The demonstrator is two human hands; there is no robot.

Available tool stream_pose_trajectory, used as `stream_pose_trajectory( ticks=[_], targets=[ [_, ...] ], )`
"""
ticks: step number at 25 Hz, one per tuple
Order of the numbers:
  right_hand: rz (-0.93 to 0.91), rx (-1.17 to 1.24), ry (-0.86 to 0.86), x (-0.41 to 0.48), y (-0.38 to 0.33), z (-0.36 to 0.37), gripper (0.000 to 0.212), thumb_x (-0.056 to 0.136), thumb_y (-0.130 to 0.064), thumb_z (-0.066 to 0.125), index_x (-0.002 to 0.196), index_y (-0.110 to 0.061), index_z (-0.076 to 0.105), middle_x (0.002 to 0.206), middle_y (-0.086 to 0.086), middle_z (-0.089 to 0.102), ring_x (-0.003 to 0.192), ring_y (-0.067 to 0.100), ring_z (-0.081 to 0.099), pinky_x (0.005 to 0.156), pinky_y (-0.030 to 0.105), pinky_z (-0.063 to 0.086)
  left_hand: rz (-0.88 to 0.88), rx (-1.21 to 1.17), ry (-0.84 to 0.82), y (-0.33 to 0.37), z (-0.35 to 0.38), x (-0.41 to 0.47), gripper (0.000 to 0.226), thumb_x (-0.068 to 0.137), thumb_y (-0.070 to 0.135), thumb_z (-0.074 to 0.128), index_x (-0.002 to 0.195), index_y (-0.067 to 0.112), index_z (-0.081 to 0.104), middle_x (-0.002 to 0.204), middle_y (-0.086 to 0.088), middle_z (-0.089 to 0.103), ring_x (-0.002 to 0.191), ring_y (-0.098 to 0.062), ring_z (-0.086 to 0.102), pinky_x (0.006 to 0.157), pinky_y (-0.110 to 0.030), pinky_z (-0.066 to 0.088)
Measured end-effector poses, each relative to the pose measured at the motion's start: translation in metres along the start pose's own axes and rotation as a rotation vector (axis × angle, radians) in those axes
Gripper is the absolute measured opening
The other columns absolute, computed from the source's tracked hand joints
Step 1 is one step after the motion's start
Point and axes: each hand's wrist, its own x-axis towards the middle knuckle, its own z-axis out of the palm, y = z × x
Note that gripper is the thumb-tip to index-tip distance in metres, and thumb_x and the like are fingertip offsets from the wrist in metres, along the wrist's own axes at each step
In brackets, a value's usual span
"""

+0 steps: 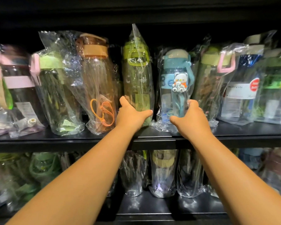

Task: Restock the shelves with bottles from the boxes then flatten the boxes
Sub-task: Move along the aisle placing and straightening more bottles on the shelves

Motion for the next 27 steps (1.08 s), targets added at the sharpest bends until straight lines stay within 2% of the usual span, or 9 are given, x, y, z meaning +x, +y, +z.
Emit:
stream_pose_trajectory(
  ticks=[4, 8, 12, 15, 18, 21, 23, 24, 27],
  targets=[
    [-0.040, -0.002, 0.006, -0.004, 0.002, -0.002, 0.073, 0.080, -0.033, 0.073, 0.140, -0.017, 0.034, 0.125, 0.011, 0.055, 0.104, 0.028, 0.058, 0.082, 0.039, 0.050, 0.030, 0.090, -0.004, -0.002, -0.015, -0.011, 0.107, 0.078, 0.053, 0.078, 0.152, 0.018, 0.010, 0.141, -0.010, 0.049, 0.121, -0.033, 0.053, 0.084, -0.038, 0.043],
    [-0.044, 0.091, -0.016, -0.016, -0.001, -0.011, 0.072, 0.077, -0.054, 0.076, 0.132, -0.019, 0.044, 0.121, 0.001, 0.058, 0.107, 0.021, 0.057, 0.083, 0.035, 0.045, 0.085, 0.149, 0.038, -0.014, -0.026, -0.025, 0.112, 0.077, 0.061, 0.076, 0.154, 0.018, 0.007, 0.142, -0.012, 0.050, 0.124, -0.037, 0.052, 0.093, -0.044, 0.046],
    [0.068, 0.387, 0.577, -0.016, 0.019, -0.046, 0.084, 0.065, -0.067, 0.075, 0.122, -0.016, 0.039, 0.126, 0.006, 0.042, 0.125, 0.028, 0.043, 0.103, 0.043, 0.038, 0.105, 0.166, 0.046, -0.016, -0.026, -0.028, 0.115, 0.078, 0.063, 0.073, 0.157, 0.020, 0.002, 0.147, -0.012, 0.047, 0.128, -0.038, 0.051, 0.096, -0.046, 0.046],
    [0.225, 0.415, 0.381, -0.004, 0.019, -0.057, 0.098, 0.071, -0.054, 0.081, 0.147, -0.012, 0.033, 0.150, 0.010, 0.037, 0.141, 0.024, 0.034, 0.115, 0.037, 0.030, 0.107, 0.168, 0.041, -0.015, -0.026, -0.031, 0.117, 0.079, 0.062, 0.073, 0.158, 0.019, -0.002, 0.148, -0.013, 0.046, 0.129, -0.038, 0.049, 0.096, -0.047, 0.045],
    [0.300, 0.807, 0.340, 0.005, 0.011, -0.053, 0.056, 0.096, -0.027, 0.056, 0.147, -0.009, 0.042, 0.152, 0.010, 0.043, 0.142, 0.031, 0.035, 0.111, 0.051, 0.028, 0.119, 0.161, 0.018, -0.015, -0.025, -0.033, 0.123, 0.076, 0.065, 0.074, 0.159, 0.019, -0.004, 0.156, -0.014, 0.037, 0.135, -0.039, 0.044, 0.103, -0.050, 0.042],
    [0.446, 1.460, 0.394, 0.005, 0.007, -0.055, 0.063, 0.085, -0.010, 0.053, 0.146, 0.001, 0.040, 0.154, 0.020, 0.037, 0.143, 0.039, 0.029, 0.105, 0.058, 0.028, 0.141, 0.153, 0.021, -0.016, -0.026, -0.033, 0.125, 0.074, 0.063, 0.076, 0.159, 0.018, -0.004, 0.160, -0.013, 0.030, 0.139, -0.038, 0.040, 0.106, -0.051, 0.040],
    [0.413, 0.843, 0.310, -0.006, 0.006, -0.064, 0.047, 0.092, -0.023, 0.064, 0.133, -0.003, 0.053, 0.140, 0.013, 0.054, 0.131, 0.027, 0.048, 0.094, 0.034, 0.047, 0.162, 0.152, 0.019, -0.016, -0.025, -0.033, 0.125, 0.075, 0.062, 0.076, 0.159, 0.017, -0.006, 0.162, -0.013, 0.026, 0.141, -0.037, 0.037, 0.107, -0.050, 0.039],
    [0.446, 0.757, 0.291, -0.010, 0.008, -0.063, 0.046, 0.088, -0.029, 0.073, 0.126, -0.009, 0.058, 0.129, 0.004, 0.060, 0.120, 0.018, 0.054, 0.088, 0.021, 0.048, 0.176, 0.151, 0.019, -0.016, -0.025, -0.034, 0.126, 0.075, 0.060, 0.077, 0.159, 0.017, -0.007, 0.162, -0.014, 0.024, 0.142, -0.037, 0.035, 0.108, -0.050, 0.038],
    [0.377, 0.616, 0.258, -0.002, 0.012, -0.066, 0.075, 0.063, -0.049, 0.087, 0.122, -0.012, 0.061, 0.116, -0.004, 0.064, 0.114, 0.014, 0.059, 0.108, 0.029, 0.042, 0.226, 0.112, 0.037, -0.018, -0.024, -0.041, 0.128, 0.076, 0.055, 0.079, 0.158, 0.017, -0.011, 0.165, -0.013, 0.015, 0.148, -0.035, 0.025, 0.115, -0.049, 0.030]
  ],
)
